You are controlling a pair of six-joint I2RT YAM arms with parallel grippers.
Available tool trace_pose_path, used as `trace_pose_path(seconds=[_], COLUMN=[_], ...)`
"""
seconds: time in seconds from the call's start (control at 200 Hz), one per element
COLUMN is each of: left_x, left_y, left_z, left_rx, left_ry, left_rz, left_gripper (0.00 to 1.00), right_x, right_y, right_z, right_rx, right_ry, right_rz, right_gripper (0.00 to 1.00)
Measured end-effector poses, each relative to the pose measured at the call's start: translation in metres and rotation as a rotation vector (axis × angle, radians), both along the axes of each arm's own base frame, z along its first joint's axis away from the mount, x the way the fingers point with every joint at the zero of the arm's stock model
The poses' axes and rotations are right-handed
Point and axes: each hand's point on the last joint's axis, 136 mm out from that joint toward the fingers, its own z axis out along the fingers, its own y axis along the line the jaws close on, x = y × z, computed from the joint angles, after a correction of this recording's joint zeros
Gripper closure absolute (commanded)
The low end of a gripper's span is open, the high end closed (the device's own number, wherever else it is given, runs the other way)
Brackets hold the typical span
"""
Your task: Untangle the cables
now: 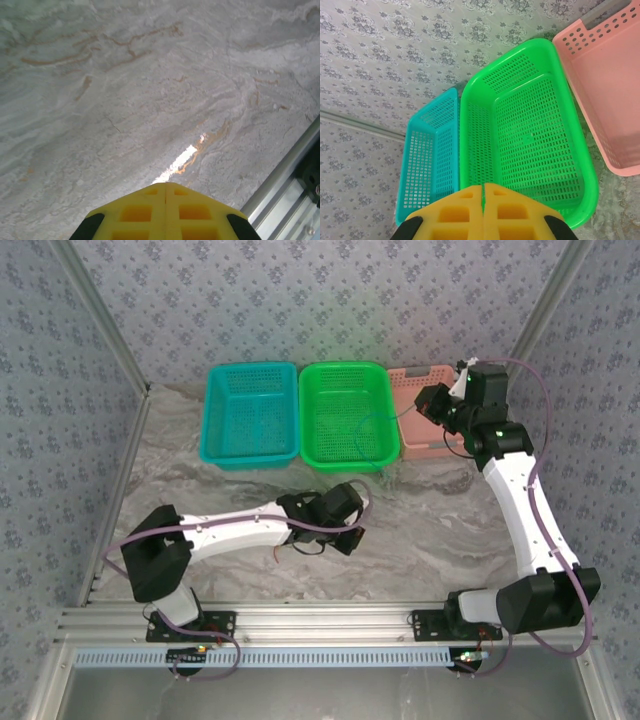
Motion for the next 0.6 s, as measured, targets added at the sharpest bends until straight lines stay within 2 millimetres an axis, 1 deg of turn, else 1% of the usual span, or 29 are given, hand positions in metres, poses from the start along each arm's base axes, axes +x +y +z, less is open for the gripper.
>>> trace_pose_path(seconds=[0.045,0.07,0.09,0.155,0.185,0.235,0.295,0.37,0.425,0.495,0.6], left_x=[0.002,0.004,0.005,0.005,0.004,0.005,0.006,0.009,0.012,0.018,0.026], left_y=[0.001,0.001,0.001,0.003,0.004,0.004,-0.002,-0.013,-0.019,-0.027,-0.038], left_z=[0.008,0.015,0.022,0.049,0.062,0.086,0.114,0.135,0.141,0.139,0.121], left_rx=[-0.018,-0.038,-0.062,-0.158,-0.204,-0.290,-0.403,-0.501,-0.542,-0.565,-0.549], left_ry=[-0.014,-0.025,-0.032,-0.058,-0.069,-0.083,-0.096,-0.102,-0.100,-0.098,-0.087], left_rz=[0.017,0.027,0.041,0.068,0.077,0.099,0.114,0.124,0.137,0.153,0.181], left_gripper=[0.80,0.67,0.59,0.40,0.34,0.29,0.25,0.23,0.20,0.20,0.20], right_x=[0.000,-0.001,-0.002,-0.005,-0.006,-0.009,-0.012,-0.016,-0.019,-0.022,-0.025], right_y=[-0.002,-0.003,-0.005,-0.009,-0.010,-0.011,-0.012,-0.011,-0.012,-0.013,-0.013], right_z=[-0.001,-0.001,-0.002,-0.005,-0.006,-0.009,-0.012,-0.018,-0.023,-0.030,-0.034], right_rx=[-0.001,-0.002,-0.002,0.003,0.009,0.018,0.033,0.052,0.070,0.094,0.135], right_ry=[0.001,0.002,0.003,0.011,0.017,0.025,0.040,0.062,0.081,0.107,0.141], right_rz=[-0.004,-0.007,-0.010,-0.024,-0.030,-0.037,-0.049,-0.062,-0.078,-0.098,-0.126], right_gripper=[1.00,1.00,1.00,1.00,1.00,1.00,1.00,1.00,1.00,1.00,1.00])
